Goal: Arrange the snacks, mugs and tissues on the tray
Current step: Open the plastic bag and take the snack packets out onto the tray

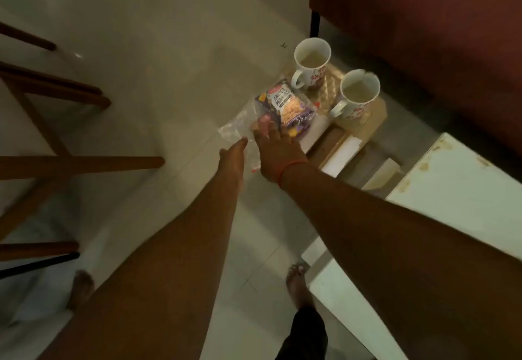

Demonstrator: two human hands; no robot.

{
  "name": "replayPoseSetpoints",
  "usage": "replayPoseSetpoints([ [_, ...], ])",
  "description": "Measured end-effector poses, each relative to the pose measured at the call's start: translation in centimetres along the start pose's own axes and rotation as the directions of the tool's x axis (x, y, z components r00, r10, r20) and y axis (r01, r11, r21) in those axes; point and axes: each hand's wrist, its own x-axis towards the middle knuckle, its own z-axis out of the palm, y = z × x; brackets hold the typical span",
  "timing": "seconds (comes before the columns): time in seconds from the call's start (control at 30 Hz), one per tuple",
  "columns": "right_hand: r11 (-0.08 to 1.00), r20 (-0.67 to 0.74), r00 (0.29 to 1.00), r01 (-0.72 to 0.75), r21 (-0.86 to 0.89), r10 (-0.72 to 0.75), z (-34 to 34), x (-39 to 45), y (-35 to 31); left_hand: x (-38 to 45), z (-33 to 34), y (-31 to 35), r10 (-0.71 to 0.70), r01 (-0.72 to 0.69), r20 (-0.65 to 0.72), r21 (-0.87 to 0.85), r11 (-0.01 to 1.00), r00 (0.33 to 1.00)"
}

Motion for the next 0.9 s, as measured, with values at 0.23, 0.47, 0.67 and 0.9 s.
replayPoseSetpoints([
  [0.23,0.986,0.035,0.996,0.082,-0.142,-0.078,2.0,-0.7,0.5,-0.3,0.2,0.3,0.050,-0.030,0.124,-0.162,0.986,0.991],
  [0.47,0.974,-0.117,0.967,0.220,-0.048,-0.224,-2.2,-3.8,-1.7,-6.7,-1.4,2.2,0.287,-0.240,0.131,-0.290,0.926,0.949],
  [0.67,0.901,-0.278,0.956,0.203,0.384,-0.097,-7.8,-14.8,-1.9,-18.9,-2.1,2.7,0.406,-0.370,0.263,-0.176,0.912,0.875],
  [0.9,0.657,-0.324,0.930,0.135,0.742,0.174,-11.0,-34.5,3.5,-35.6,2.8,-4.6,0.319,-0.316,0.462,-0.087,0.945,0.827],
])
